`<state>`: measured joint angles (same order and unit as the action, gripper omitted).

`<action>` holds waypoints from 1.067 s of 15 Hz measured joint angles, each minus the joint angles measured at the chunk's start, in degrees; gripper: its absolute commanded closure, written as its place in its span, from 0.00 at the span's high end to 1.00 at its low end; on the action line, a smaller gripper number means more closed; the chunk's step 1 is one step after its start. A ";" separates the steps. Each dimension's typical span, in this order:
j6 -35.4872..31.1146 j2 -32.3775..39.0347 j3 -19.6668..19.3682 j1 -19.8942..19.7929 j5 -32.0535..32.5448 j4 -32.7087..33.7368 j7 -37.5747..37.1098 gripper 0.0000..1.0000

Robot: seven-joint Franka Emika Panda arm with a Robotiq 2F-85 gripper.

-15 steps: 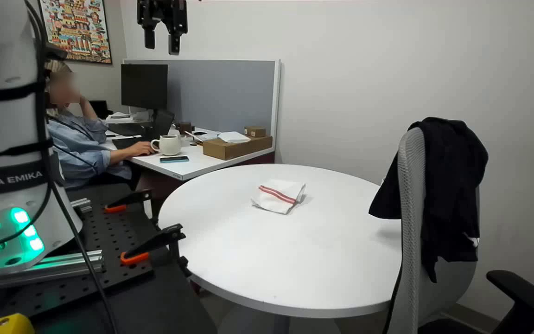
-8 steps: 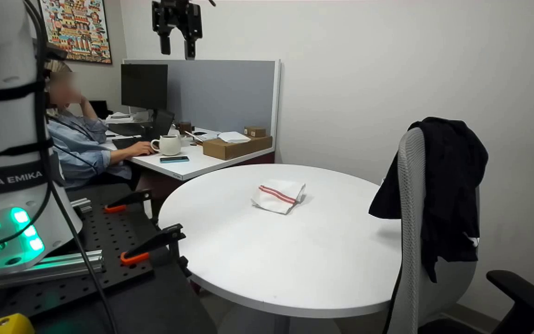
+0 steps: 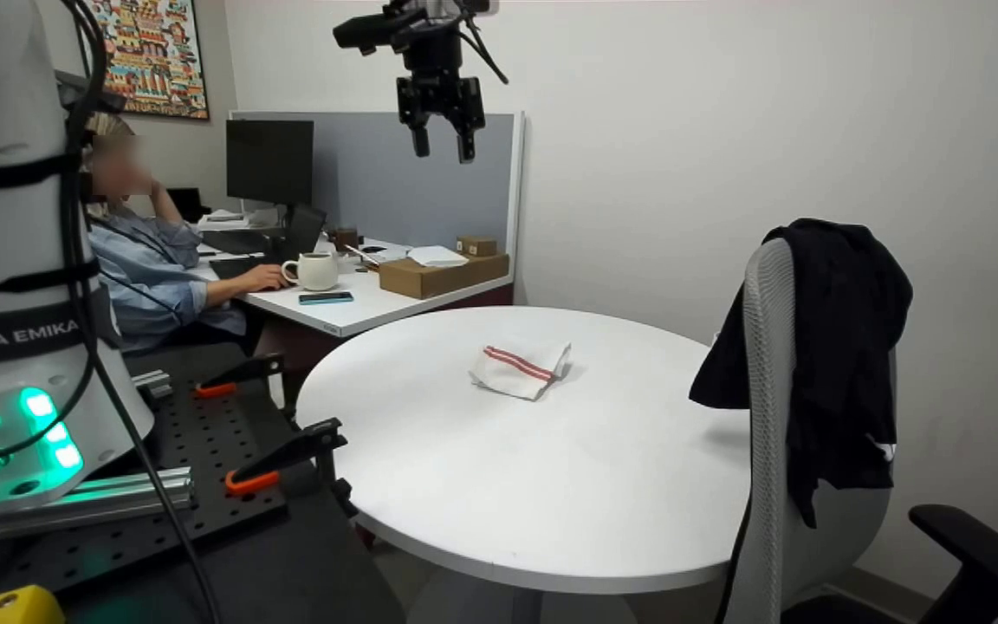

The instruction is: Use the towel to wipe the table

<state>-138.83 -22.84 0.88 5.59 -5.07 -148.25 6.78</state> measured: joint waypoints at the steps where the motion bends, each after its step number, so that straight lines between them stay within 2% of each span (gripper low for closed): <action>1: -1.59 3.55 -0.01 -0.15 0.00 2.20 -0.02 1.00; 4: -5.49 14.04 0.19 -0.78 0.20 9.54 -1.70 1.00; 9: -11.84 31.83 0.36 -1.89 4.06 22.22 -13.25 1.00; 12: -12.77 41.07 -0.05 -1.44 5.14 28.91 -18.50 1.00; 16: -12.81 50.48 -0.67 0.22 5.15 36.06 -21.81 1.00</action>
<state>-151.64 27.64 0.21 5.80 0.07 -112.19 -15.02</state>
